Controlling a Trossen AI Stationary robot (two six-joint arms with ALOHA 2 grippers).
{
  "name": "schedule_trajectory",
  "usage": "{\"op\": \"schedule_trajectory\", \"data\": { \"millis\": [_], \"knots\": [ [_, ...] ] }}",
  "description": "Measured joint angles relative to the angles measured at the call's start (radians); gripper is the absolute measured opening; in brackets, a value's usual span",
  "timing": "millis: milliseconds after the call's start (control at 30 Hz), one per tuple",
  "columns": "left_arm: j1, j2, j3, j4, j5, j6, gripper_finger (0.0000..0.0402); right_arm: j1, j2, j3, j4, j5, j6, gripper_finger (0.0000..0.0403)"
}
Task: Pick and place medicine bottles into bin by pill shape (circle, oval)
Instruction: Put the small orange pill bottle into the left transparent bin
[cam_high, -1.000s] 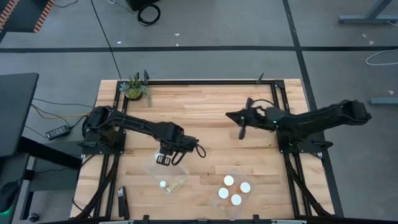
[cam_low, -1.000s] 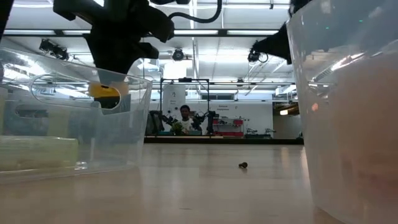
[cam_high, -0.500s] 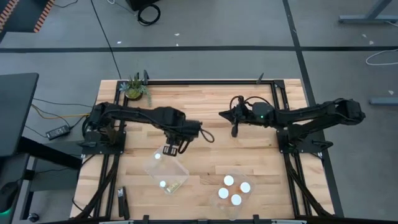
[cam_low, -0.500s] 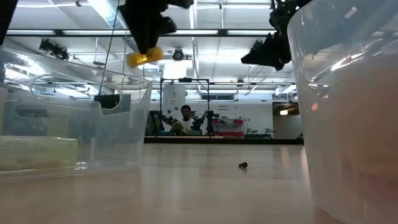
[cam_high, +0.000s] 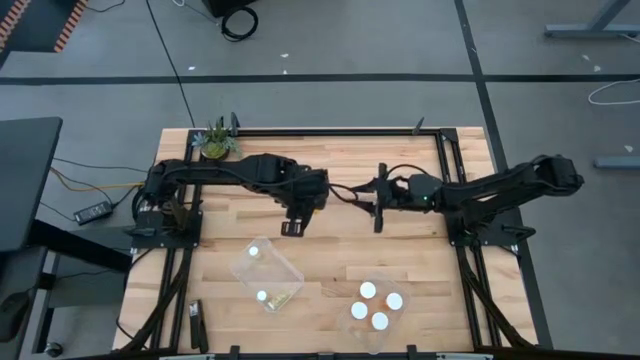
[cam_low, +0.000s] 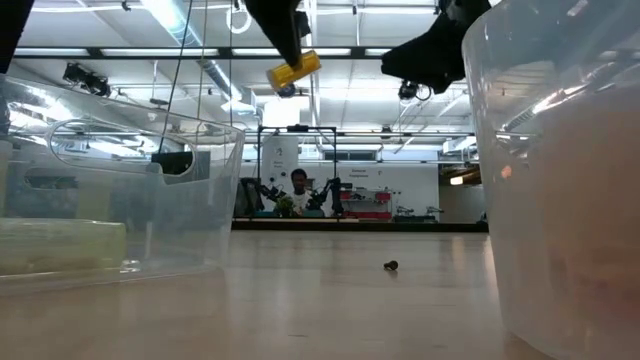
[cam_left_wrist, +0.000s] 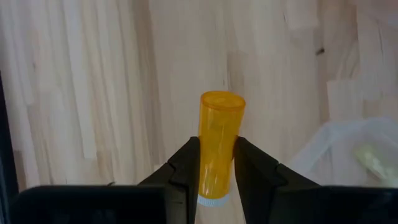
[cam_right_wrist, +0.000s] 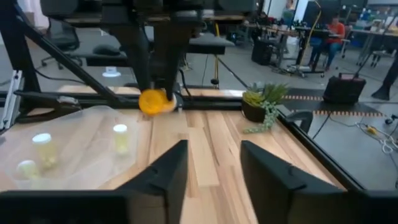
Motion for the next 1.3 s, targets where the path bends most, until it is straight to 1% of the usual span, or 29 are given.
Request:
{"op": "schedule_trajectory", "data": {
  "millis": [167,333,467,567,700,800,1000,1300],
  "knots": [
    [0.0,0.0,0.0,0.047,0.0,0.0,0.0089,0.011,0.056,0.0,0.088,0.0,-0.003,0.0202],
    [0.0,0.0,-0.002,0.064,0.0,-0.007,0.0088,0.011,0.143,0.0,0.201,-0.022,0.001,0.0226],
    [0.0,0.0,-0.002,0.074,0.0,-0.008,0.0086,0.011,0.215,0.043,0.228,-0.044,-0.003,0.023],
    [0.0,0.0,-0.002,0.081,0.001,-0.007,0.0089,0.014,0.27,0.11,0.202,-0.096,-0.014,0.023],
    [0.0,0.0,-0.002,0.063,0.0,-0.015,0.0089,0.033,0.298,0.198,0.065,-0.108,-0.064,0.023],
    [0.0,0.0,-0.002,0.053,0.001,-0.029,0.0086,0.046,0.297,0.236,-0.03,-0.093,-0.091,0.023],
    [0.0,0.0,-0.003,0.065,0.0,-0.026,0.009,0.057,0.297,0.238,-0.029,-0.045,-0.112,0.023],
    [0.0,0.001,-0.003,0.105,0.0,-0.027,0.0088,0.057,0.297,0.238,0.04,-0.04,-0.12,0.023]
  ]
}}
